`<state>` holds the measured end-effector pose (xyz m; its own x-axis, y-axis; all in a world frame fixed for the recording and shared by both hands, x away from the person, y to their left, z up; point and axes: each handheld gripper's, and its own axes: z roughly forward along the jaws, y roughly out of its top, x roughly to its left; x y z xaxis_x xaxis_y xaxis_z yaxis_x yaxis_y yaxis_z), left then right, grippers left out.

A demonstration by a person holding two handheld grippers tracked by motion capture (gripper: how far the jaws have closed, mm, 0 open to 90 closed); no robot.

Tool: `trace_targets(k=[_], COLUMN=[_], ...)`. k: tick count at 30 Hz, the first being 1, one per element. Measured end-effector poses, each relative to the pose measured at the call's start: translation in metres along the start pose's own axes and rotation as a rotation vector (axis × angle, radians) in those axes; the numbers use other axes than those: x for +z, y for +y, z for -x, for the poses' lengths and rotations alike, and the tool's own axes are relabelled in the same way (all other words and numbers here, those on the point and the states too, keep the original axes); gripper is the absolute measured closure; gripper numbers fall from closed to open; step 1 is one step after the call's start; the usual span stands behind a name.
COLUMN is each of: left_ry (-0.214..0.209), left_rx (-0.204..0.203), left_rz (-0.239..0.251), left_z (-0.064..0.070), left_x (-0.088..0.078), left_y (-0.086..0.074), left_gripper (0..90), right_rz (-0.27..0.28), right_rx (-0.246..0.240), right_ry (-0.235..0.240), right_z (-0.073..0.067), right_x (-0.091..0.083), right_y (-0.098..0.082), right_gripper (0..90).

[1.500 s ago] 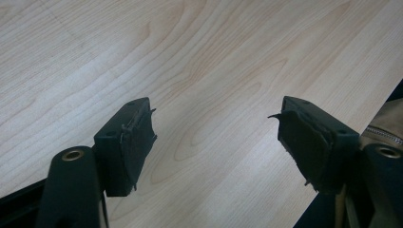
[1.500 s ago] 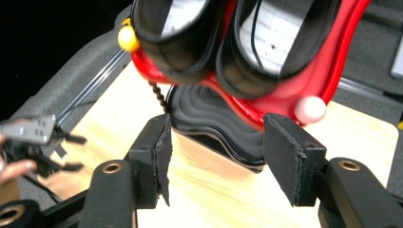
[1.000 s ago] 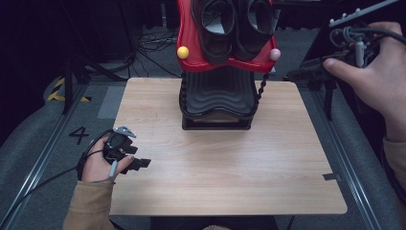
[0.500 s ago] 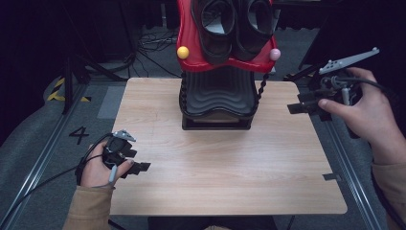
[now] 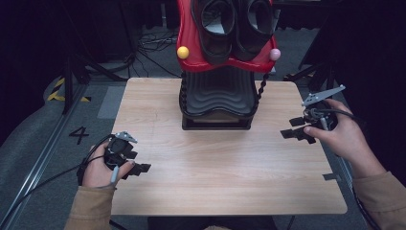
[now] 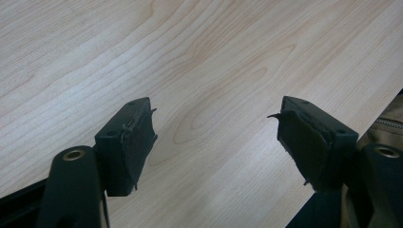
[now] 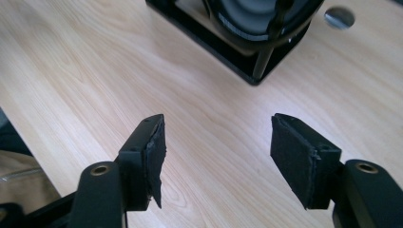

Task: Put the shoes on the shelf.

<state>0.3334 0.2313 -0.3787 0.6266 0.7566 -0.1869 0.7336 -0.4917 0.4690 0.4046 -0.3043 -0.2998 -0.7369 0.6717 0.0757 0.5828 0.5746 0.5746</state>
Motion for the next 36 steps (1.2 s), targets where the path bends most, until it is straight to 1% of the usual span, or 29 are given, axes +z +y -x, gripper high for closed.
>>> trace_targets(k=[1,2,5,8,10,12,14,15,17,18,20,22,23,24,26,28,32,36], left_ry=[0.000,0.002,-0.001,-0.003,-0.002,0.001,-0.001,0.001,0.002,0.002,0.001,0.005,0.008,0.012,0.010,0.011,0.008,0.012], left_rx=[0.000,-0.001,0.003,0.003,0.001,0.007,0.003,0.007,0.006,0.004,0.007,0.009,0.004,0.003,0.001,0.003,0.003,0.005], left_rz=[0.000,-0.003,-0.005,-0.007,-0.007,-0.009,-0.011,-0.013,-0.015,-0.016,-0.016,-0.017,-0.019,-0.024,-0.033,-0.041,-0.050,-0.059], left_z=[0.000,0.000,0.000,0.001,0.000,0.000,0.000,0.000,-0.001,-0.001,0.000,-0.001,-0.001,-0.001,-0.001,-0.001,-0.001,-0.002], left_x=[0.000,0.001,0.002,0.002,0.002,0.003,0.005,0.005,0.006,0.006,0.007,0.007,0.008,0.009,0.012,0.014,0.016,0.018], left_y=[0.000,0.000,0.000,0.000,0.000,0.001,0.001,0.001,0.001,0.001,0.001,0.001,0.001,0.001,0.001,0.001,0.002,0.004], left_gripper=[28.5,28.5,28.5,28.5,28.5,28.6,28.5,28.6,28.5,28.5,28.5,28.4,28.4,28.4,28.4,28.4,28.2,28.0], right_rz=[0.000,-0.019,-0.036,-0.051,-0.066,-0.055,-0.067,-0.074,-0.084,-0.081,-0.076,-0.084,-0.111,-0.108,-0.129,-0.148,-0.166,-0.166], right_rx=[0.000,-0.001,-0.004,-0.005,-0.019,-0.014,-0.010,-0.020,-0.026,-0.021,-0.012,-0.012,-0.032,-0.027,-0.034,-0.037,-0.039,-0.033], right_ry=[0.000,0.001,0.008,-0.019,-0.037,-0.027,-0.023,-0.033,-0.034,-0.033,-0.049,-0.053,-0.049,-0.048,-0.051,-0.043,-0.035,-0.024], right_z=[0.000,0.001,0.001,0.002,0.002,0.003,0.002,0.001,-0.001,-0.001,-0.003,-0.003,-0.004,-0.005,-0.007,-0.008,-0.009,-0.009], right_x=[0.000,0.011,0.026,0.042,0.055,0.066,0.076,0.083,0.092,0.095,0.104,0.107,0.114,0.116,0.121,0.126,0.131,0.131], right_y=[0.000,-0.007,-0.015,-0.022,-0.027,-0.031,-0.035,-0.038,-0.042,-0.043,-0.046,-0.046,-0.047,-0.048,-0.051,-0.054,-0.057,-0.061], right_gripper=[37.1,37.0,36.1,35.3,35.3,35.9,35.9,35.8,35.4,35.4,35.8,35.7,35.5,35.3,35.0,34.3,33.6,32.7])
